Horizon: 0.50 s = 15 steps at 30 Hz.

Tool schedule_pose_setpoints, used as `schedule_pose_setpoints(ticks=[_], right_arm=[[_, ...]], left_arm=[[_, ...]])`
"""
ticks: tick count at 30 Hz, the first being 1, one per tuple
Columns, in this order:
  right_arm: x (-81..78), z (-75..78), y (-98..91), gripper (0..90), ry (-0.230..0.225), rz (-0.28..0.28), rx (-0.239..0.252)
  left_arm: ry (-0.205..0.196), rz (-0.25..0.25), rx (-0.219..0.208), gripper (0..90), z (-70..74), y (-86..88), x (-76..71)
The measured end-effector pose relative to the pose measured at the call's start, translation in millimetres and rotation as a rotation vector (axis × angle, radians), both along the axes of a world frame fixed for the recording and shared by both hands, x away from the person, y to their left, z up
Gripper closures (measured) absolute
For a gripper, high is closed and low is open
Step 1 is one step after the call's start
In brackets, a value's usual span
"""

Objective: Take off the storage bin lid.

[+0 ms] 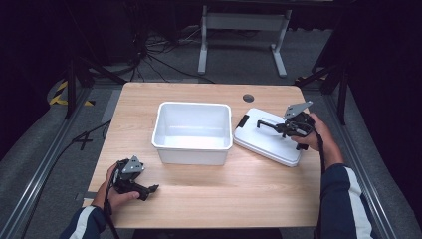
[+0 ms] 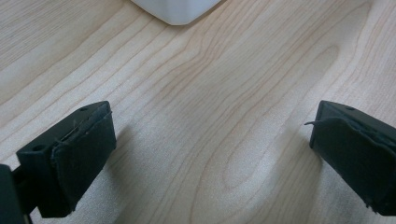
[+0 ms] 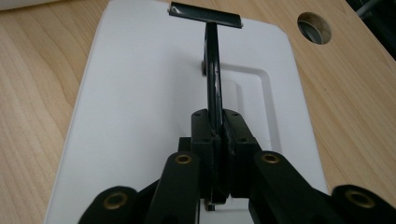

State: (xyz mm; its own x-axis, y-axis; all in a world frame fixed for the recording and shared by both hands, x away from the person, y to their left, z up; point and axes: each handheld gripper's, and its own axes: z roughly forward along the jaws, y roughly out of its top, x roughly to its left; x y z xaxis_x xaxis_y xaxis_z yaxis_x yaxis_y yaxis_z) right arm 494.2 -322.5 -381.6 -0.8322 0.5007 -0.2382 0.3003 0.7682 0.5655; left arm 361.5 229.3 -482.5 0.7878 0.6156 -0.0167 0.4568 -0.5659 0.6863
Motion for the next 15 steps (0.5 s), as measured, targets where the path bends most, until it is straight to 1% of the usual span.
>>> schedule_pose_setpoints(ticks=[3,8,12,15], right_arm=[[0.9,-2.3,1.2,84.8,0.003,0.000,-0.017],[1.6,-4.1,1.4,84.6,0.013,-0.007,-0.017],[2.9,-7.2,1.0,83.8,0.031,-0.020,-0.041],[3.2,-6.9,0.0,83.3,0.031,-0.025,-0.037]], left_arm=[[-0.001,-0.001,0.001,0.8,0.0,0.0,0.0],[-0.001,-0.001,0.001,0.8,0.0,0.1,0.1],[-0.001,-0.001,0.001,0.7,0.0,0.1,0.1],[0.000,0.002,0.000,0.8,0.0,-0.1,-0.1]])
